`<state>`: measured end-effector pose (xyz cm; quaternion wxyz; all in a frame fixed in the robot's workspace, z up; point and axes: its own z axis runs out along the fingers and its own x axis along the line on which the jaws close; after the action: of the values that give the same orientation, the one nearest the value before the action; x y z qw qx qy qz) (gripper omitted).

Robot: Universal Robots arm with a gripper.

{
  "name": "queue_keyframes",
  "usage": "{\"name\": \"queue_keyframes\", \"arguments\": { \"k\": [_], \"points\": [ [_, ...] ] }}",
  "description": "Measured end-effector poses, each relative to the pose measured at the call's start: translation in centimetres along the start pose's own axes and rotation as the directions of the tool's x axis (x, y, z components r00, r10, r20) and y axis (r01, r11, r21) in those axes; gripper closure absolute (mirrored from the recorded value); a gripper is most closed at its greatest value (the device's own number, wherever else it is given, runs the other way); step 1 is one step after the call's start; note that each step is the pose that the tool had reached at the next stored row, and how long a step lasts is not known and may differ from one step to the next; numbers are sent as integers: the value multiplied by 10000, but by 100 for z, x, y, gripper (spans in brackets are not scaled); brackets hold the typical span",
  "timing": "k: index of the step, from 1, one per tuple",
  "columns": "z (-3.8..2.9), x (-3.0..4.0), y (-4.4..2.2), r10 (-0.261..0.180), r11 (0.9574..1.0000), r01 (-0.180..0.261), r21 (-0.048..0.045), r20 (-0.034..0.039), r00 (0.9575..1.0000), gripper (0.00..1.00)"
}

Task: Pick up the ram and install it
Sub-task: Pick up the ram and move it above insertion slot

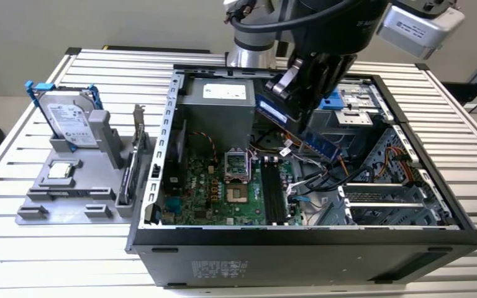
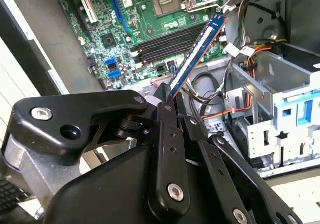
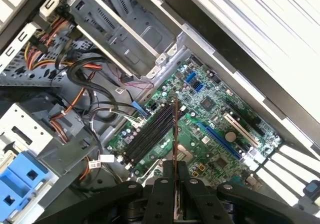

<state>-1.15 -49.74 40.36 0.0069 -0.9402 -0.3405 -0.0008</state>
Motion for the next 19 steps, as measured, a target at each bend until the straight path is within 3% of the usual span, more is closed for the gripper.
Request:
{"name": "queue_keyframes", "arguments": {
  "k": [5, 9, 14, 19],
  "points": [
    [3, 2, 1, 626, 9980, -626, -4, -8, 9980, 100],
    [6, 3, 2, 1122, 9937, -1122, -6, -15, 9937, 100],
    [9, 5, 3, 1735, 9848, -1735, -10, -22, 9848, 100],
    [14, 7, 5, 2330, 9725, -2330, -10, -31, 9725, 100]
  ]
}}
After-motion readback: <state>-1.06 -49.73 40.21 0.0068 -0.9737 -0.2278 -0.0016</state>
